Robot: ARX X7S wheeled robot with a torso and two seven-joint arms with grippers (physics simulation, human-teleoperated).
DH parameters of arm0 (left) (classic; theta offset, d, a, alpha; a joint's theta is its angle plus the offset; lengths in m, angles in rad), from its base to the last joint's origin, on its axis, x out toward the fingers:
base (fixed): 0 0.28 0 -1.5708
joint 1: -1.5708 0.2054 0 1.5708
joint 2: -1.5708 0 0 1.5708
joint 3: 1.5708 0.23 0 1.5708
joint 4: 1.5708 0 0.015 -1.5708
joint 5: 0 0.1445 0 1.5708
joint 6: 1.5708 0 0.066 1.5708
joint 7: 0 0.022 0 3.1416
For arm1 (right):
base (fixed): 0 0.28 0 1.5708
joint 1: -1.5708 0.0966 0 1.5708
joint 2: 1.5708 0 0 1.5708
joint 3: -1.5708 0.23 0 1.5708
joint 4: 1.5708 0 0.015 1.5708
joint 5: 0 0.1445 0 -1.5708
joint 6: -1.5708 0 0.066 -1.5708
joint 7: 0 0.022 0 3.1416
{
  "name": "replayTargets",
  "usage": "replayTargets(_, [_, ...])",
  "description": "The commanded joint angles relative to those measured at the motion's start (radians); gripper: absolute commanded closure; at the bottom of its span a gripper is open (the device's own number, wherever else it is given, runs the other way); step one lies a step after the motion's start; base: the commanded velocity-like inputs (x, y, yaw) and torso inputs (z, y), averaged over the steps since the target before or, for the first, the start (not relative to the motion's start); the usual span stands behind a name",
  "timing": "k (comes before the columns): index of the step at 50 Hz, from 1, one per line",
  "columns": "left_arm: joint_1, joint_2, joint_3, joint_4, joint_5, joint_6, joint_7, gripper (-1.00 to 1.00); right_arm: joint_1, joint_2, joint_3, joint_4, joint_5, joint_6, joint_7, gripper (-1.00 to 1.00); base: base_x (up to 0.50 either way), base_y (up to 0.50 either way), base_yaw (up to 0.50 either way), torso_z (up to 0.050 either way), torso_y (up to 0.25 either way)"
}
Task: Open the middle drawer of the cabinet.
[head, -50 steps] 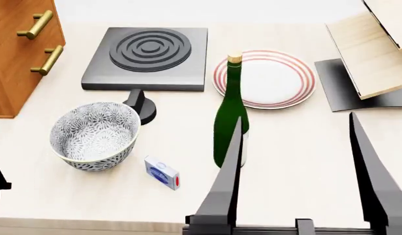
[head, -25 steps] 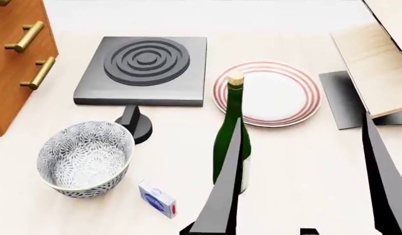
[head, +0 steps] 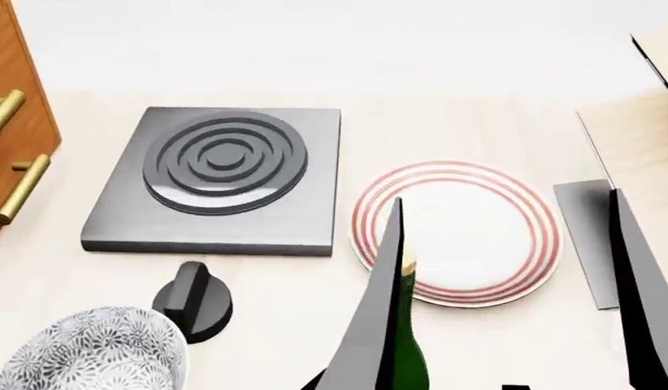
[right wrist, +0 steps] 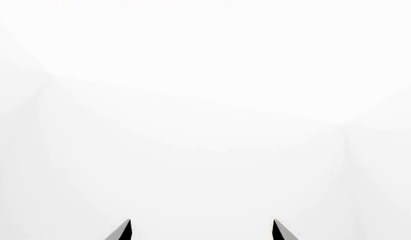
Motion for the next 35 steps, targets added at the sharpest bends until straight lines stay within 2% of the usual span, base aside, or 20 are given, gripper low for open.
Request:
replayTargets(1, [-0.001,-0.019,0.007,-0.001,-0.012,0.01,-0.02,-1.0,0.001,0.0,-0.003,0.0,-0.01,0.001,0.001,-1.0,0.5,0.0,0.0,0.0,0.0])
replayTargets(25, [0.001,-0.053,0.038,-0.017,-0.001,0.039,-0.053,-1.0,0.007,-0.001,-0.015,0.0,-0.016,0.022,-0.005,-1.0,0.49,0.0,0.0,0.0,0.001])
replayTargets(35, [-0.009,-0.104,0.056,-0.043,0.046,0.019,-0.051,-1.0,0.005,0.001,-0.014,0.0,-0.023,0.021,-0.006,-1.0,0.06,0.0,0.0,0.0,0.0])
